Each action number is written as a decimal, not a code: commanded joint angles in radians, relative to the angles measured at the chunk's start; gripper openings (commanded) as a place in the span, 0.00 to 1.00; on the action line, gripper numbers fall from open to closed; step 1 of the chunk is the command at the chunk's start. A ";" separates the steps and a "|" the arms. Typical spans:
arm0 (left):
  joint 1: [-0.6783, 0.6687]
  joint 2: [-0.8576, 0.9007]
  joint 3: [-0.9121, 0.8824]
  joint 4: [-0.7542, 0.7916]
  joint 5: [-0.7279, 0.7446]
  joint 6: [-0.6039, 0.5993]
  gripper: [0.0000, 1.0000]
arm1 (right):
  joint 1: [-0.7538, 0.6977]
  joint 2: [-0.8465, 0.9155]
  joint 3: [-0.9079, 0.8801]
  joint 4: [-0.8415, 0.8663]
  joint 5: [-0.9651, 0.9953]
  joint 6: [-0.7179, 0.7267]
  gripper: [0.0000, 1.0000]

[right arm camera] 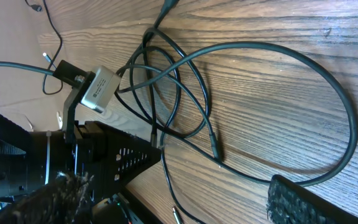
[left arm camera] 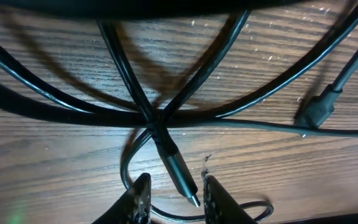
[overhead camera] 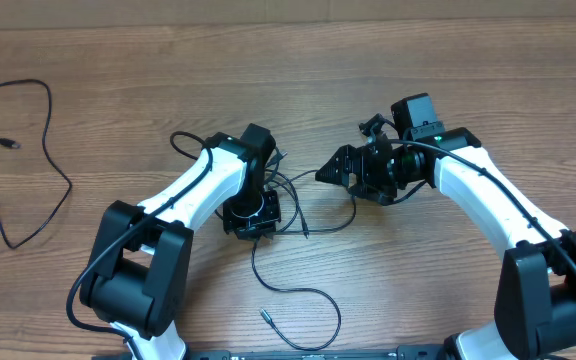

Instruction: Untangle cables

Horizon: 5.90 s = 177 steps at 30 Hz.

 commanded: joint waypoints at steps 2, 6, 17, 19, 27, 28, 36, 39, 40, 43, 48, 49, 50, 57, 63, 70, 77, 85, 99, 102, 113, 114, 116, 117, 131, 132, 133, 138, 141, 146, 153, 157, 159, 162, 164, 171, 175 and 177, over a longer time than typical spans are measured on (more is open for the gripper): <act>-0.005 0.010 -0.006 0.003 -0.016 -0.021 0.31 | 0.003 0.000 0.024 0.000 -0.002 -0.023 0.94; -0.005 0.010 -0.006 0.019 -0.062 -0.045 0.30 | 0.003 0.000 0.024 0.000 -0.002 -0.023 0.94; -0.015 0.010 -0.018 0.056 -0.098 -0.085 0.20 | 0.003 0.000 0.024 0.000 -0.002 -0.023 0.94; -0.018 0.010 -0.026 0.056 -0.098 -0.085 0.18 | 0.003 0.000 0.024 0.000 -0.002 -0.023 0.94; -0.018 0.010 -0.072 0.096 -0.097 -0.100 0.15 | 0.003 0.000 0.024 0.000 -0.002 -0.023 0.94; -0.018 0.010 -0.073 0.097 -0.097 -0.099 0.10 | 0.003 0.000 0.024 0.000 -0.002 -0.023 0.94; -0.014 0.010 -0.072 0.099 -0.097 -0.098 0.04 | 0.003 0.000 0.024 0.000 -0.002 -0.023 0.95; -0.014 0.010 -0.071 0.087 -0.077 -0.075 0.04 | 0.003 0.000 0.024 0.000 -0.002 -0.023 0.95; -0.013 0.010 -0.066 0.081 -0.058 -0.043 0.04 | 0.003 0.000 0.024 0.000 -0.002 -0.023 0.95; 0.004 0.010 -0.020 0.040 0.023 0.092 0.04 | 0.003 0.000 0.024 0.000 -0.002 -0.022 0.95; 0.047 0.009 0.125 -0.119 0.135 0.231 0.04 | 0.003 0.000 0.024 0.000 -0.002 -0.022 0.95; 0.053 0.009 0.153 -0.150 0.153 0.248 0.04 | 0.003 0.000 0.024 0.000 -0.002 -0.022 0.95; 0.061 0.009 0.186 -0.185 0.176 0.270 0.04 | 0.003 0.000 0.024 0.000 -0.002 -0.022 0.95; 0.098 0.009 0.360 -0.346 0.425 0.463 0.04 | 0.003 0.000 0.024 -0.008 -0.003 0.005 0.95; 0.120 0.009 0.417 -0.386 0.568 0.470 0.04 | 0.003 0.000 0.024 -0.008 -0.012 0.171 0.94; 0.124 0.009 0.417 -0.387 0.733 0.470 0.04 | 0.021 0.000 0.024 -0.003 -0.101 0.415 0.54; 0.124 0.009 0.417 -0.386 0.755 0.470 0.04 | 0.072 0.000 0.024 0.037 -0.118 0.610 0.48; 0.122 0.009 0.417 -0.398 0.808 0.460 0.04 | 0.130 0.000 0.024 0.156 0.218 0.776 0.35; 0.153 0.009 0.417 -0.430 0.878 0.516 0.04 | 0.165 0.064 0.023 0.185 0.810 0.846 0.20; 0.192 0.009 0.417 -0.462 0.955 0.573 0.04 | 0.165 0.084 0.022 0.183 0.810 0.846 0.20; 0.390 0.009 0.417 -0.575 1.036 0.725 0.04 | 0.144 0.096 0.009 0.115 0.837 0.846 0.20; 0.414 0.009 0.417 -0.592 1.036 0.743 0.04 | 0.137 0.097 0.009 0.101 0.840 0.847 0.20; 0.460 0.009 0.417 -0.619 1.036 0.770 0.04 | 0.120 0.097 0.009 0.072 0.845 0.846 0.20; 0.484 0.009 0.417 -0.619 1.034 0.771 0.04 | 0.111 0.097 0.009 0.058 0.845 0.846 0.20; 0.666 0.009 0.417 -0.618 0.902 0.785 0.04 | 0.011 0.097 0.009 -0.068 0.842 0.698 0.31; 0.666 0.009 0.417 -0.618 0.892 0.788 0.04 | 0.011 0.097 0.009 -0.070 0.839 0.672 0.31; 0.666 0.009 0.417 -0.618 0.882 0.797 0.04 | 0.011 0.097 0.009 -0.072 0.832 0.644 0.31; 0.667 0.009 0.417 -0.618 0.848 0.819 0.04 | -0.005 0.085 0.051 -0.109 0.682 0.387 0.20; 0.666 0.009 0.417 -0.617 0.822 0.819 0.04 | -0.019 0.060 0.119 -0.141 0.546 0.176 0.27; 0.667 0.009 0.417 -0.615 0.814 0.819 0.04 | -0.031 0.040 0.206 -0.212 0.576 0.097 0.79; 0.667 0.009 0.417 -0.607 0.814 0.818 0.04 | -0.019 0.053 0.201 -0.212 0.576 0.098 0.84; 0.667 0.009 0.417 -0.603 0.815 0.818 0.04 | 0.014 0.063 0.187 -0.195 0.569 0.101 0.84; 0.667 0.009 0.417 -0.603 0.815 0.818 0.04 | 0.036 0.073 0.183 -0.181 0.570 0.101 0.84; 0.667 0.009 0.417 -0.603 0.815 0.818 0.04 | 0.068 0.091 0.171 -0.148 0.571 0.101 0.84; 0.667 0.009 0.417 -0.603 0.815 0.818 0.04 | 0.084 0.098 0.160 -0.121 0.574 0.101 0.84; 0.667 0.009 0.417 -0.603 0.815 0.818 0.04 | 0.104 0.100 0.119 -0.081 0.573 0.106 0.81; 0.667 0.009 0.417 -0.603 0.824 0.818 0.04 | 0.104 0.100 0.096 -0.066 0.573 0.136 0.80; 0.667 0.009 0.417 -0.602 0.830 0.808 0.04 | 0.105 0.100 0.079 -0.048 0.573 0.170 0.77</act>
